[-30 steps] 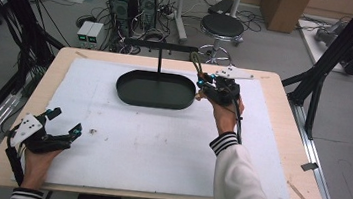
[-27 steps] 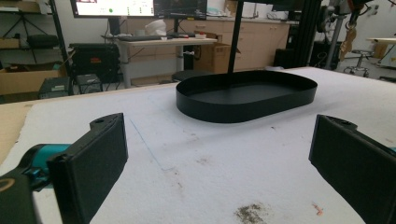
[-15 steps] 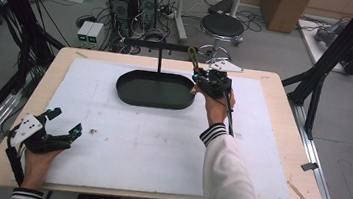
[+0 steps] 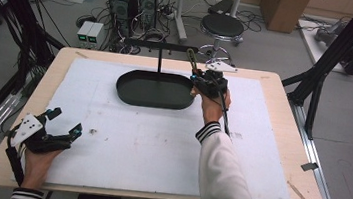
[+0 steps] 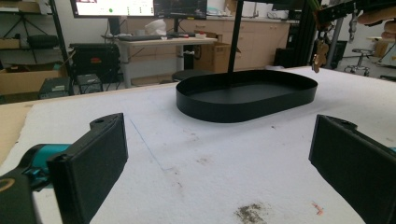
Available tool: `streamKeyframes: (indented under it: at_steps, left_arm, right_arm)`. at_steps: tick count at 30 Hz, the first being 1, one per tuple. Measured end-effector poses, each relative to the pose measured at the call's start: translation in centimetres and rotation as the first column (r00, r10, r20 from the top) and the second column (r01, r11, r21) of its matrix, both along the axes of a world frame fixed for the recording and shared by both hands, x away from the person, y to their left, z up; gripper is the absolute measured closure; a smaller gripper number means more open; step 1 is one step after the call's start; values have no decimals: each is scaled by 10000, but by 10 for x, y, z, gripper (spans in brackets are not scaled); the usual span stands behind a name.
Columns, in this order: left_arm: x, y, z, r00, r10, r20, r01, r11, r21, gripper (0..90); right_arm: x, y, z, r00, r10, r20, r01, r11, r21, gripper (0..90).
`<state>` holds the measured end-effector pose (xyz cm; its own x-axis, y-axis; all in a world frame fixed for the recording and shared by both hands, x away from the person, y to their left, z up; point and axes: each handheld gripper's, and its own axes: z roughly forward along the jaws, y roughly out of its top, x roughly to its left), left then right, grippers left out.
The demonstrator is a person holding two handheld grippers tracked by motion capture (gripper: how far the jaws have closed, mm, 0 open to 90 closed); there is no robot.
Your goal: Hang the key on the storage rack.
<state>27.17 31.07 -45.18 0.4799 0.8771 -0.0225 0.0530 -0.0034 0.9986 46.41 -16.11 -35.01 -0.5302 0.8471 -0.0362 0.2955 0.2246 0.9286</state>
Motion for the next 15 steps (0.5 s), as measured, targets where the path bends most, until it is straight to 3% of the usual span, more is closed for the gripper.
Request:
streamKeyframes:
  at_steps: [9,15]
  left_arm:
    - [0,0,0,10000,9,3,-9,10000,-21,49]
    - [0,0,0,10000,-4,-6,4,10000,-15,49]
  right_arm:
    - [8,4,-6,9997,-130,-219,129,9999,-35,743]
    - [16,11,-1,9997,-176,-151,174,9997,-173,742]
